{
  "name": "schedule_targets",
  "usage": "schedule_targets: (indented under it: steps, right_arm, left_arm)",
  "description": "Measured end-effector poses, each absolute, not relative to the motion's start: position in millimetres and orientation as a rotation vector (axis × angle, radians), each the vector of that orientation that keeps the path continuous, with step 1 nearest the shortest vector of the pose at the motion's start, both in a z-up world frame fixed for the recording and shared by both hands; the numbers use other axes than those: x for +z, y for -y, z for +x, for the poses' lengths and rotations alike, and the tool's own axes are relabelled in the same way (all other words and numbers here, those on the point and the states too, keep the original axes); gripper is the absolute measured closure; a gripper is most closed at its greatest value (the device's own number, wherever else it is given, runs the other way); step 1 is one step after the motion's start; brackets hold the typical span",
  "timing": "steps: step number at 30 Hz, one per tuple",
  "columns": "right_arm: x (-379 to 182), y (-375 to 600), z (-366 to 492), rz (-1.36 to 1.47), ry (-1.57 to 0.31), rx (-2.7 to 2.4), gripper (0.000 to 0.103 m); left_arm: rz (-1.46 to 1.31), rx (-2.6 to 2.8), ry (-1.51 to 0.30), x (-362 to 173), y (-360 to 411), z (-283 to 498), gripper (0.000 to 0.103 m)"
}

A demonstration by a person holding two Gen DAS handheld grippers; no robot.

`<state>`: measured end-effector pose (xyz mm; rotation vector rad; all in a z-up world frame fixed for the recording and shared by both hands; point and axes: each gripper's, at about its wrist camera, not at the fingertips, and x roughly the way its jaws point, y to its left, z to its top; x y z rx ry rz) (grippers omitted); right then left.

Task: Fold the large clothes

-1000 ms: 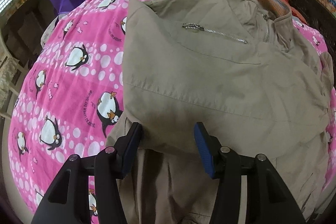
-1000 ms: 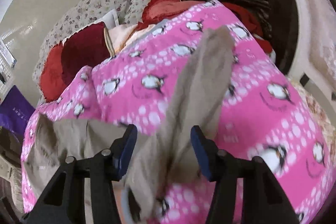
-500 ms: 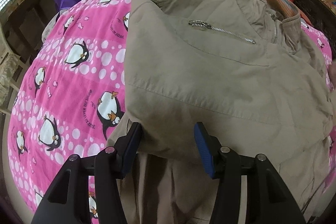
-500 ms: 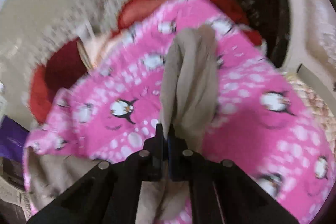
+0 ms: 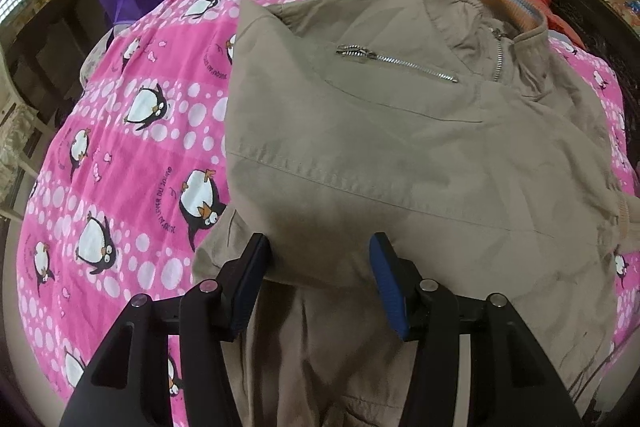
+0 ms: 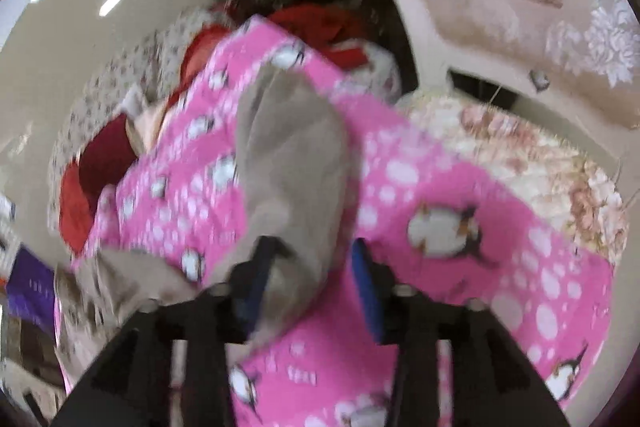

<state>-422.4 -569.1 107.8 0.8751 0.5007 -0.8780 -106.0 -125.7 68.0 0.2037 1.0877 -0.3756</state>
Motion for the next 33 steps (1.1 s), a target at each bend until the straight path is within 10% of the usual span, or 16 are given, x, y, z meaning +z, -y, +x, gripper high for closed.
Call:
schedule_targets:
  steps: [5, 8, 20, 24, 33]
  right_arm:
    - [93.9, 607.9, -395.8, 0.916, -0.504, -0.825, 0.042]
    - [102.7, 606.5, -386.0, 0.936, -0.512, -0.786, 0.094]
    - [258.6, 394.9, -252.7, 0.495, -0.414, -0.280, 0.095]
    - [200.5, 296.3, -181.9, 0.399, -0.648, -0.015, 0.063]
    - [144.1, 309.4, -228.0, 0.500, -0.794, -0.078, 0.044]
  left_arm:
    - [0.205, -0.371, -1.088, 73.2, 122.9, -110.2, 0.062]
    - [0.201, -0.371, -1.076, 77.8, 118.3, -108.6, 0.062]
    - [0.021, -0.376, -1.061, 95.1, 90.7, -86.7, 0.062]
    - [-0.018, -0.396, -1.079, 91.5, 80.8, -84.3, 0.062]
    - [-0.116, -0.522, -1.129, 81.8, 89.0, -78.1, 0.055]
